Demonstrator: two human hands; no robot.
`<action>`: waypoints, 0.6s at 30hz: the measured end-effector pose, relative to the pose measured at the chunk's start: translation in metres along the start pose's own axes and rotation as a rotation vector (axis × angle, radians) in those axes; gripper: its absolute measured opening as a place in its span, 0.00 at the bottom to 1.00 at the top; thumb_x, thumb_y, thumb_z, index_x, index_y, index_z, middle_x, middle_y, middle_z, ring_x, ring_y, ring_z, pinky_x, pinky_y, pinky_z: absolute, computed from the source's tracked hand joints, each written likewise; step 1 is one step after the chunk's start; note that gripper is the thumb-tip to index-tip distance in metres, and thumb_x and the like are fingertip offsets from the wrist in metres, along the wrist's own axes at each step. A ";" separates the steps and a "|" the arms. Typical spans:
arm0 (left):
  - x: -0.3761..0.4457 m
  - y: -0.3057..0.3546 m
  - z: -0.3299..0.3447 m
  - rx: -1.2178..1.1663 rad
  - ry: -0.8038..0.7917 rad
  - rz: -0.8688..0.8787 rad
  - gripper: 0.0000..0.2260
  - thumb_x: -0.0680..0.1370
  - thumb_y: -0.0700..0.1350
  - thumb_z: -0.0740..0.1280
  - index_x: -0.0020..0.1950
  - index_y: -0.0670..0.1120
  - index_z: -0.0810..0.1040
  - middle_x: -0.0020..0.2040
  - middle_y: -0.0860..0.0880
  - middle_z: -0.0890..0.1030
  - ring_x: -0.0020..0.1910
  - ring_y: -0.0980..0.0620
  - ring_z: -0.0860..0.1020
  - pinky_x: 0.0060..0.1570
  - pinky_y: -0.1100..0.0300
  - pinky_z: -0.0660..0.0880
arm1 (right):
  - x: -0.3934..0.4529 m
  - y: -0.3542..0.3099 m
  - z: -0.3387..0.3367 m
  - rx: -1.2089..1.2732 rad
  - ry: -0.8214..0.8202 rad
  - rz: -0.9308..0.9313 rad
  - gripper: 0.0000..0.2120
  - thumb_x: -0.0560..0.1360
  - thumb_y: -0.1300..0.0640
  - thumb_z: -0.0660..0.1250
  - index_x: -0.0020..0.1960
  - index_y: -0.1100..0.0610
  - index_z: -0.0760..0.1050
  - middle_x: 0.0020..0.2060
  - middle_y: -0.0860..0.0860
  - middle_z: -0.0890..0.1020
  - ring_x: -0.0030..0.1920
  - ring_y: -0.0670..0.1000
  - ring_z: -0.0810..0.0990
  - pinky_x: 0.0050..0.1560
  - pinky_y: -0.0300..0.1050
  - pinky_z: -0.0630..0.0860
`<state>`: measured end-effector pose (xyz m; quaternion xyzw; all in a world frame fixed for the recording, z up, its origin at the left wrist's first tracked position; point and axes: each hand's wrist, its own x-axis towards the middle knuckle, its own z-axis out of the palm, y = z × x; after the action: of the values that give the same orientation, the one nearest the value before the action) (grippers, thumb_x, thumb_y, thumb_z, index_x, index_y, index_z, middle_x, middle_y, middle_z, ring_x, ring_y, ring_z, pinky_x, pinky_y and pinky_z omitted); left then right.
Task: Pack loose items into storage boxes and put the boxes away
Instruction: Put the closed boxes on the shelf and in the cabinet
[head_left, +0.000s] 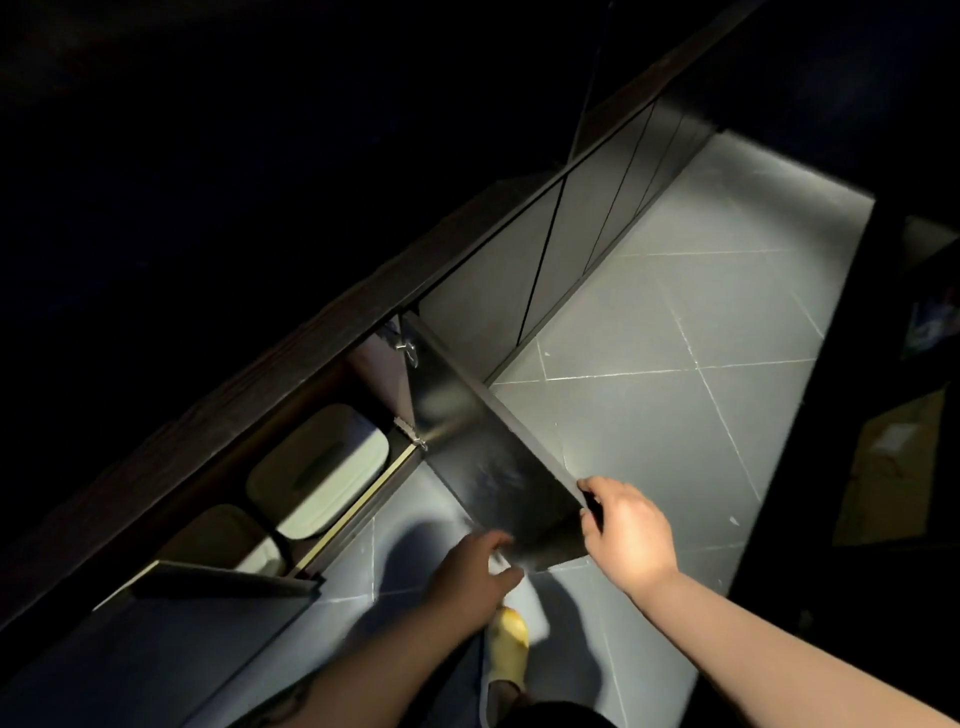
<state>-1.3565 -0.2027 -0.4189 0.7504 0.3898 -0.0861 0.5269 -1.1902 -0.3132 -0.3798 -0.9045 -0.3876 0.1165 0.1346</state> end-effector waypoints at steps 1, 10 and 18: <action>-0.006 -0.006 0.005 -0.043 -0.017 -0.016 0.20 0.73 0.50 0.71 0.63 0.52 0.73 0.60 0.53 0.75 0.60 0.52 0.74 0.60 0.59 0.72 | -0.010 -0.005 0.006 0.018 -0.012 -0.064 0.15 0.72 0.61 0.68 0.59 0.54 0.79 0.49 0.50 0.84 0.52 0.55 0.81 0.47 0.47 0.78; -0.062 -0.071 -0.004 -0.288 0.055 -0.110 0.31 0.68 0.45 0.76 0.67 0.54 0.67 0.61 0.56 0.77 0.61 0.58 0.75 0.61 0.63 0.72 | -0.059 -0.078 0.048 0.287 -0.307 -0.418 0.27 0.75 0.40 0.62 0.73 0.40 0.64 0.62 0.42 0.78 0.60 0.44 0.77 0.56 0.31 0.71; -0.114 -0.140 -0.065 -0.316 0.431 -0.274 0.15 0.70 0.51 0.73 0.55 0.61 0.76 0.52 0.60 0.81 0.53 0.60 0.79 0.54 0.63 0.75 | -0.037 -0.177 0.093 0.149 -0.113 -0.860 0.24 0.65 0.44 0.77 0.58 0.51 0.79 0.61 0.48 0.80 0.59 0.53 0.79 0.54 0.48 0.80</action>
<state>-1.5475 -0.1834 -0.4303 0.6005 0.5988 0.0668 0.5257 -1.3633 -0.2086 -0.4034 -0.6409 -0.7261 0.1269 0.2143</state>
